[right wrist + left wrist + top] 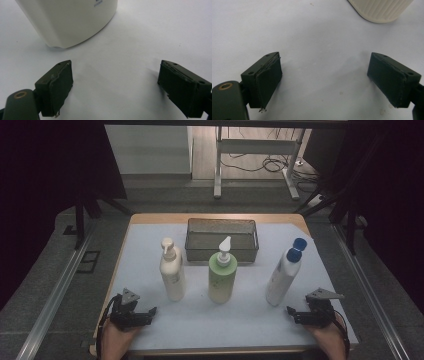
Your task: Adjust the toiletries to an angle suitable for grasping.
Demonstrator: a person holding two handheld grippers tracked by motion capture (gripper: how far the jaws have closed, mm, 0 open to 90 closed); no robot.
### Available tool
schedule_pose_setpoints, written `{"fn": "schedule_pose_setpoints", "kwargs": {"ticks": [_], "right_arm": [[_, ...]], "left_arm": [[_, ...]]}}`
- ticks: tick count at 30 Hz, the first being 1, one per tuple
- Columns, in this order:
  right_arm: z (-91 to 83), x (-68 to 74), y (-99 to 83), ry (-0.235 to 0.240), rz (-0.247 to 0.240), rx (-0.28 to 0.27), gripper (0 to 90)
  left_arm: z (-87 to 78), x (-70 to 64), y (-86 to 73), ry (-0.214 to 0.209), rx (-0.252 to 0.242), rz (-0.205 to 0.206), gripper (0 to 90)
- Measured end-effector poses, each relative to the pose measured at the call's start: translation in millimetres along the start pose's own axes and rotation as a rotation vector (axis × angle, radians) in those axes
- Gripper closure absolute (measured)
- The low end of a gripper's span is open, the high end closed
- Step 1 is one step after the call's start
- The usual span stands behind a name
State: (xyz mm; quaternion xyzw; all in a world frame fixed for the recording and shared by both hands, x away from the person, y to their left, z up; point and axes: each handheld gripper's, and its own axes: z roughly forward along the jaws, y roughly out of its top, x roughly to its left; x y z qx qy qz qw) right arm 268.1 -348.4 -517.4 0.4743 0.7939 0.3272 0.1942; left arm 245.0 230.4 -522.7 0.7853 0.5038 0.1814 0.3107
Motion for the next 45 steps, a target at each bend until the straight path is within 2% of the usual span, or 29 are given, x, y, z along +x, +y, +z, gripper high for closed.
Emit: {"fn": "schedule_pose_setpoints", "kwargs": {"ticks": [33, 38, 45], "right_arm": [[-0.5, -0.6, 0.7, 0.004, 0.004, 0.003, 13.1], [-2.1, -2.1, 0.8, 0.002, 0.009, 0.001, 17.1], [-12.8, -2.8, 3.3, 0.023, 0.052, -0.021, 28.1]], "left_arm": [[0.0, 0.1, 0.1, 0.000, 0.000, 0.000, 12.1], [0.0, 0.2, 0.1, -0.001, 0.001, 0.000, 12.1], [0.0, 0.1, 0.0, 0.000, 0.000, 0.000, 12.1]]}}
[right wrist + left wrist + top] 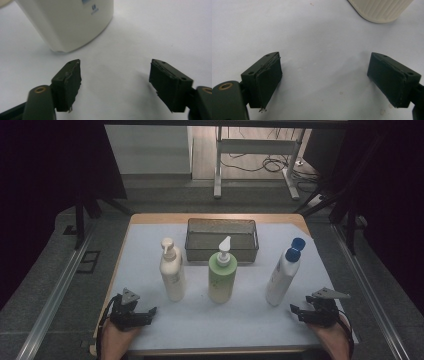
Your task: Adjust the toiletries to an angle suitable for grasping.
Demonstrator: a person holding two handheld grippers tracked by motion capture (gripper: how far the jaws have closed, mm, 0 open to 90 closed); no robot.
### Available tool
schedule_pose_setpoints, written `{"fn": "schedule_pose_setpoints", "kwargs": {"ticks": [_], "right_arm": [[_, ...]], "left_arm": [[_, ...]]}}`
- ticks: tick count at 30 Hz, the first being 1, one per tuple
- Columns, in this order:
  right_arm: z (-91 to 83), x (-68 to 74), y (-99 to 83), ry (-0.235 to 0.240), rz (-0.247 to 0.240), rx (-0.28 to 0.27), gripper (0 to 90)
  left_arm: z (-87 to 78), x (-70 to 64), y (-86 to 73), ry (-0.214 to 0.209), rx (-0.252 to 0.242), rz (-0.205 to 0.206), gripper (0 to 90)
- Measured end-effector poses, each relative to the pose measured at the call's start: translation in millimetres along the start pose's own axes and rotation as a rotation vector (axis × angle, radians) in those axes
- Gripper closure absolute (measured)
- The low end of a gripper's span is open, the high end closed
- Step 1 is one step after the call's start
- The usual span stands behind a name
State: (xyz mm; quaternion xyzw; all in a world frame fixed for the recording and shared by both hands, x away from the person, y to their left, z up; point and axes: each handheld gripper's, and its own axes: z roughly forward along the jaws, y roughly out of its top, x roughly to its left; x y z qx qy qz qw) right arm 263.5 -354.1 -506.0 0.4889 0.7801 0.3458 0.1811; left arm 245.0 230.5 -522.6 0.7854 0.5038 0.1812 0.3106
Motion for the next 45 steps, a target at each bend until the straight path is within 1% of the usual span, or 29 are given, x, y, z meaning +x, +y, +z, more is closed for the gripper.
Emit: {"fn": "schedule_pose_setpoints", "kwargs": {"ticks": [2, 4, 7, 9, 13, 16, 20, 23, 25, 27, 30, 31, 33, 35, 38, 40, 41, 45], "right_arm": [[-3.1, 2.4, 1.5, 0.007, 0.001, -0.008, 32.3], [-6.1, 5.6, 3.4, 0.018, -0.010, -0.018, 35.6], [-10.6, 12.7, 6.1, 0.037, -0.037, -0.039, 39.9], [-12.5, 17.0, 8.2, 0.049, -0.060, -0.041, 42.8], [-15.0, 22.6, 10.7, 0.112, -0.071, -0.042, 52.8], [-14.2, 26.1, 12.0, 0.136, -0.089, -0.033, 59.5], [-12.1, 30.1, 13.0, 0.177, -0.115, -0.040, 69.4], [-9.2, 33.2, 13.7, 0.204, -0.135, -0.037, 74.6], [-6.1, 36.4, 14.0, 0.212, -0.166, -0.034, 75.2], [-3.1, 40.6, 14.8, 0.210, -0.177, -0.030, 76.7], [0.2, 46.4, 18.0, 0.212, -0.176, -0.038, 80.5], [1.1, 48.5, 19.4, 0.203, -0.178, -0.039, 82.1], [2.2, 51.0, 22.5, 0.199, -0.169, -0.053, 85.0], [3.6, 52.2, 25.4, 0.205, -0.159, -0.062, 88.2], [5.4, 53.9, 28.6, 0.202, -0.142, -0.085, 89.1], [6.9, 55.4, 30.5, 0.212, -0.147, -0.085, 89.2], [8.2, 56.3, 31.2, 0.210, -0.154, -0.085, 89.2], [13.7, 61.3, 33.2, 0.208, -0.151, -0.089, 89.2]], "left_arm": [[0.0, 0.0, 0.0, 0.000, 0.000, 0.000, 12.1], [0.0, 0.0, 0.0, 0.000, 0.000, 0.000, 12.2], [0.0, 0.0, 0.0, 0.000, 0.000, 0.000, 12.1], [0.0, 0.0, 0.0, 0.000, 0.000, 0.000, 12.1], [0.0, 0.0, 0.0, 0.000, 0.000, 0.000, 12.1], [0.0, 0.0, 0.0, 0.000, 0.000, 0.000, 12.2], [0.0, 0.0, 0.0, 0.000, 0.000, 0.000, 12.1], [0.0, 0.0, 0.0, 0.000, 0.000, 0.000, 12.2], [0.0, 0.0, 0.0, 0.000, -0.001, 0.000, 12.2], [0.0, 0.0, 0.0, 0.000, 0.000, 0.000, 12.1], [0.0, 0.0, 0.0, 0.000, -0.001, 0.000, 12.1], [0.0, 0.0, 0.0, 0.000, 0.000, 0.000, 12.1], [0.1, 0.1, 0.0, 0.000, -0.001, -0.001, 12.1], [0.1, 0.1, 0.0, 0.000, 0.000, 0.000, 12.1], [0.0, 0.1, 0.0, 0.000, 0.000, -0.001, 12.1], [0.1, 0.1, 0.0, 0.000, 0.000, 0.000, 12.2], [0.1, 0.1, 0.0, -0.001, 0.000, -0.001, 12.2], [0.1, 0.1, 0.0, 0.001, 0.000, -0.001, 12.2]]}}
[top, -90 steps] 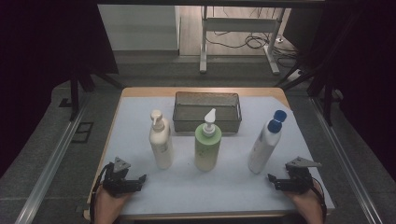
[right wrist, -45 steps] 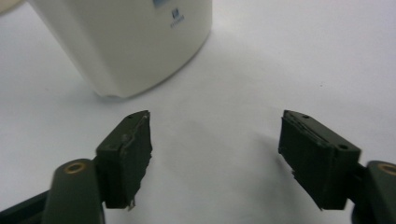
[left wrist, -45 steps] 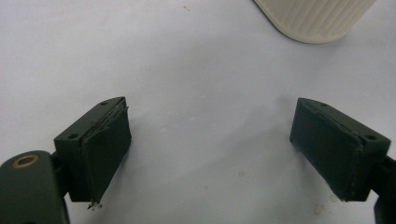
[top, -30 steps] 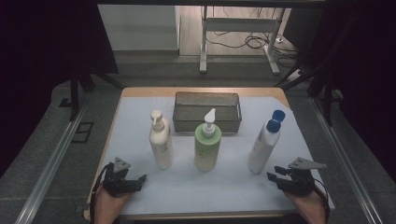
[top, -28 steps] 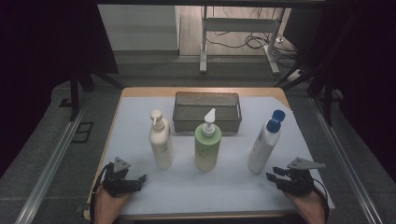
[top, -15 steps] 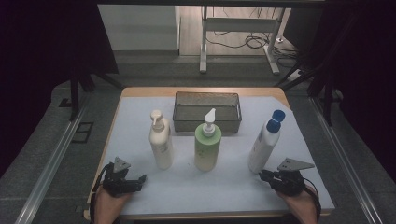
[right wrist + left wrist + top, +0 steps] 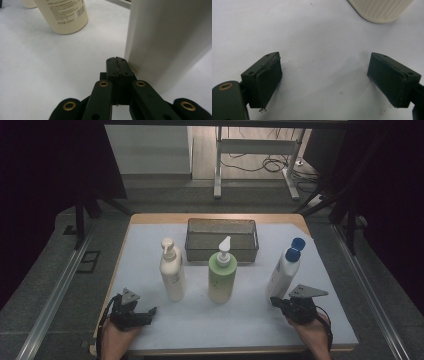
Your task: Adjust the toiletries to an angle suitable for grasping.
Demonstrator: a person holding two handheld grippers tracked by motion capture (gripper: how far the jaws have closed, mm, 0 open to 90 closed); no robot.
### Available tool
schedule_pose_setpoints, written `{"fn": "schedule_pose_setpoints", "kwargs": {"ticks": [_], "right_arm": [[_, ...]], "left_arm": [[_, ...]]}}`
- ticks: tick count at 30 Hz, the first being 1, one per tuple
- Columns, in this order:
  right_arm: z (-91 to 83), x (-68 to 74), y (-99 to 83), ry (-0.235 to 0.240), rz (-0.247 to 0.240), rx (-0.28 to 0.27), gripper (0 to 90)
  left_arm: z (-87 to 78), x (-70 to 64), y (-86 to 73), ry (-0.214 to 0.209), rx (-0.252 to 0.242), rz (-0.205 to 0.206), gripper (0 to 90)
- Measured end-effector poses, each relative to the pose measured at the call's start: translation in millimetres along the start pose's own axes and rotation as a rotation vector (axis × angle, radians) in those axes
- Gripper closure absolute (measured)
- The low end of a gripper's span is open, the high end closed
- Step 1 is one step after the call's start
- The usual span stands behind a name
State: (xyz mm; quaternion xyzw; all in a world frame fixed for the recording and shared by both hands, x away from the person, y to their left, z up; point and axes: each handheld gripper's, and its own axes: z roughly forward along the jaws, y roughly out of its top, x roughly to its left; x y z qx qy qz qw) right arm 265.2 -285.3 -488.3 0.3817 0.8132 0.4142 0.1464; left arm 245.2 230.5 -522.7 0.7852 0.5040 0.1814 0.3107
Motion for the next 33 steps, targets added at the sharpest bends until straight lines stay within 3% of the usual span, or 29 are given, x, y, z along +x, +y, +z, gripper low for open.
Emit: {"fn": "schedule_pose_setpoints", "kwargs": {"ticks": [13, 33], "right_arm": [[18.6, 9.9, 6.4, -0.063, 0.017, -0.023, 89.3], [12.1, 6.9, 2.3, -0.103, -0.007, 0.008, 89.3]], "left_arm": [[0.0, 0.1, 0.1, 0.000, 0.000, 0.000, 12.1], [0.0, 0.1, 0.1, 0.000, 0.001, 0.000, 12.1]]}}
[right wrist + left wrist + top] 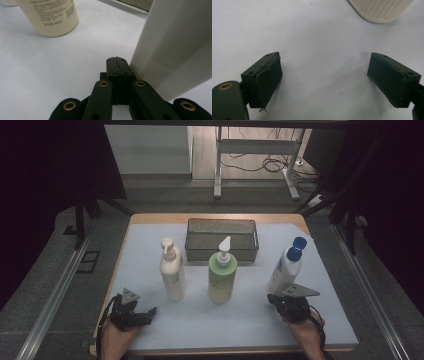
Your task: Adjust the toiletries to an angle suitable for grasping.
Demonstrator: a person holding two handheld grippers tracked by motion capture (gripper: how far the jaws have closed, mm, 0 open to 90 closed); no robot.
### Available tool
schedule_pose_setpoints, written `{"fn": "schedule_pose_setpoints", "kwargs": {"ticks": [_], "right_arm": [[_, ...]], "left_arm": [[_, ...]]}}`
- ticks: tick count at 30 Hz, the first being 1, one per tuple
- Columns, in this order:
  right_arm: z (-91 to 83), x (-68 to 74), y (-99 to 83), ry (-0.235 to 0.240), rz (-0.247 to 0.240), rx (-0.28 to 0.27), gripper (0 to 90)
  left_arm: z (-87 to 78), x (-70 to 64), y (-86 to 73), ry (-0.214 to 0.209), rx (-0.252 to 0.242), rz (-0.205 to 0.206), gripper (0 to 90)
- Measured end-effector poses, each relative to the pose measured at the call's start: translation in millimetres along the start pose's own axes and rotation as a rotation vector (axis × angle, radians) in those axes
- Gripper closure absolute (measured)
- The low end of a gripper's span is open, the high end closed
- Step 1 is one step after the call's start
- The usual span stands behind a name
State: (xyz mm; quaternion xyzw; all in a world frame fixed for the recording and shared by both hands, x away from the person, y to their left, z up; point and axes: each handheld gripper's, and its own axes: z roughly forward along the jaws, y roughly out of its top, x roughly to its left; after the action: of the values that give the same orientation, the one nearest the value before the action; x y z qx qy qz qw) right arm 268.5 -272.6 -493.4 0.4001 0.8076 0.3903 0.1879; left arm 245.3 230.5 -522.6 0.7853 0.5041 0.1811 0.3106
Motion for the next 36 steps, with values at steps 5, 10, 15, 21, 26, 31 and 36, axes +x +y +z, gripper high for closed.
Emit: {"fn": "schedule_pose_setpoints", "kwargs": {"ticks": [5, 10, 15, 21, 26, 31, 36], "right_arm": [[-3.2, -5.1, -2.0, -0.009, 0.008, 0.003, 89.3], [-4.5, -9.2, -4.4, -0.017, 0.016, 0.016, 89.3], [-7.1, -15.2, -6.4, -0.036, 0.022, 0.018, 89.3], [-8.0, -19.8, -7.9, -0.031, 0.032, 0.024, 89.2], [-7.9, -22.1, -9.4, -0.037, 0.031, 0.039, 89.3], [-10.4, -29.0, -12.7, -0.052, 0.039, 0.049, 89.2], [-13.1, -35.4, -15.8, -0.055, 0.053, 0.049, 89.2]], "left_arm": [[0.0, 0.0, 0.0, 0.000, 0.000, 0.000, 12.2], [0.0, 0.0, 0.0, 0.000, 0.000, 0.000, 12.1], [0.0, 0.0, 0.0, 0.000, 0.000, 0.000, 12.1], [0.0, 0.0, 0.0, 0.000, 0.000, -0.001, 12.2], [0.0, 0.0, 0.0, 0.000, 0.000, -0.001, 12.1], [0.0, 0.0, 0.0, -0.001, 0.000, -0.001, 12.1], [0.0, 0.0, 0.0, 0.000, 0.000, -0.001, 12.2]]}}
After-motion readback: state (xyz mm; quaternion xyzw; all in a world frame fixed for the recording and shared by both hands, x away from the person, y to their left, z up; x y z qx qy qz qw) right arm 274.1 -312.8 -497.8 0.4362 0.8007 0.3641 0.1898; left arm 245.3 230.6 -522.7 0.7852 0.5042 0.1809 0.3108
